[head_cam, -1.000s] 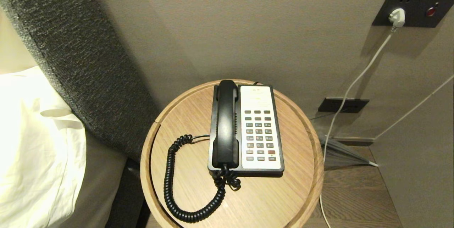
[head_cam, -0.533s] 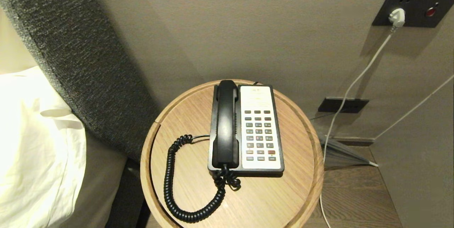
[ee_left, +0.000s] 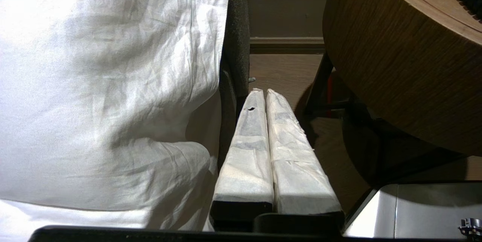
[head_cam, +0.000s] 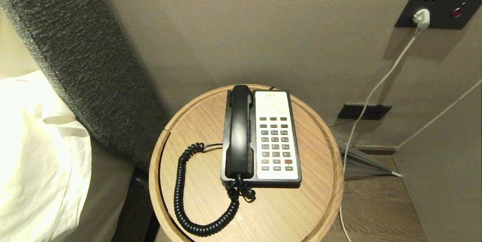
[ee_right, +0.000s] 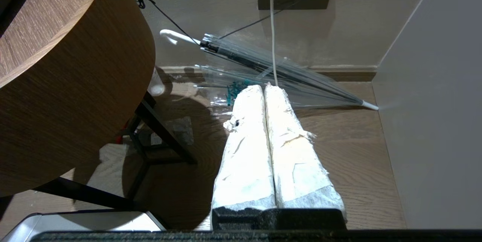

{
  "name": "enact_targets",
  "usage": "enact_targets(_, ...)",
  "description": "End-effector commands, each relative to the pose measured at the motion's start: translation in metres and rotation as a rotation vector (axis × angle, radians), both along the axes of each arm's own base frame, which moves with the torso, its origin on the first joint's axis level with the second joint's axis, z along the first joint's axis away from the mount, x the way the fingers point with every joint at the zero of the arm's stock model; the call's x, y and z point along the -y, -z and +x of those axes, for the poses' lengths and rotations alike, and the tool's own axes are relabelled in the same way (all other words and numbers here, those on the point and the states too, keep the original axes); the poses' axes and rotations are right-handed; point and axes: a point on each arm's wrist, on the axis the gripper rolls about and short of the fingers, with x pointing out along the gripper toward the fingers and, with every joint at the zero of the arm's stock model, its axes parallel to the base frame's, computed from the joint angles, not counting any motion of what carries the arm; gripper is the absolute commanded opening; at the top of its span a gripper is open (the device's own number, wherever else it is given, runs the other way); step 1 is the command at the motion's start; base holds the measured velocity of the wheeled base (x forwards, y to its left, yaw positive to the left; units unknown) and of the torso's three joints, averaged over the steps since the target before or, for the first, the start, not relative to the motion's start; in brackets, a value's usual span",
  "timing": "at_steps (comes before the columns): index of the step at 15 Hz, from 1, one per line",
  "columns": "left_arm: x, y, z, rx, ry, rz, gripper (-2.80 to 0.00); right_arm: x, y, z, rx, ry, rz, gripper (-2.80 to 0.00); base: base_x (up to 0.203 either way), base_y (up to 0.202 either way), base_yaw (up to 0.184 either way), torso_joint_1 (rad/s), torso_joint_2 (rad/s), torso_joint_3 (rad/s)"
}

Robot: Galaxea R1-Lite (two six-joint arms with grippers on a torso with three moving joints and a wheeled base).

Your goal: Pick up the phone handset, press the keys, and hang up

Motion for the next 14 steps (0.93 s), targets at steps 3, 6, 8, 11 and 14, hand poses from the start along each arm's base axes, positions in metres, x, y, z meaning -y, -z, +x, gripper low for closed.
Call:
enact_targets(3, 0.0, 0.0002, 0.0, -0.002, 0.0, 0.002, -2.8, 0.0, -0.0001, 0.0002, -0.002, 0.0, 0.001, -2.8, 0.0, 0.0, 0.0, 0.0, 0.0, 0.0)
enact_targets(6, 0.0001, 0.0002, 0.0, -0.002, -0.001, 0.003, -2.8, 0.0, 0.0001, 0.0002, -0.003, 0.0, 0.0, -2.8, 0.0, 0.0, 0.0, 0.0, 0.0, 0.0)
enact_targets(8, 0.0, 0.0002, 0.0, -0.002, 0.0, 0.003, -2.8, 0.0, -0.0003, 0.0001, -0.001, -0.001, 0.0, -2.8, 0.0, 0.0, 0.0, 0.0, 0.0, 0.0)
enact_targets(11, 0.0001, 0.0002, 0.0, -0.002, -0.001, 0.002, -2.8, 0.0, -0.0002, 0.0002, -0.001, 0.0, 0.0, -2.8, 0.0, 0.0, 0.0, 0.0, 0.0, 0.0)
enact_targets(14, 0.0, 0.0005, 0.0001, -0.003, 0.0, 0.0, -2.8, 0.0, 0.0, 0.0002, -0.002, 0.0, 0.0, -2.8, 0.0, 0.0, 0.0, 0.0, 0.0, 0.0)
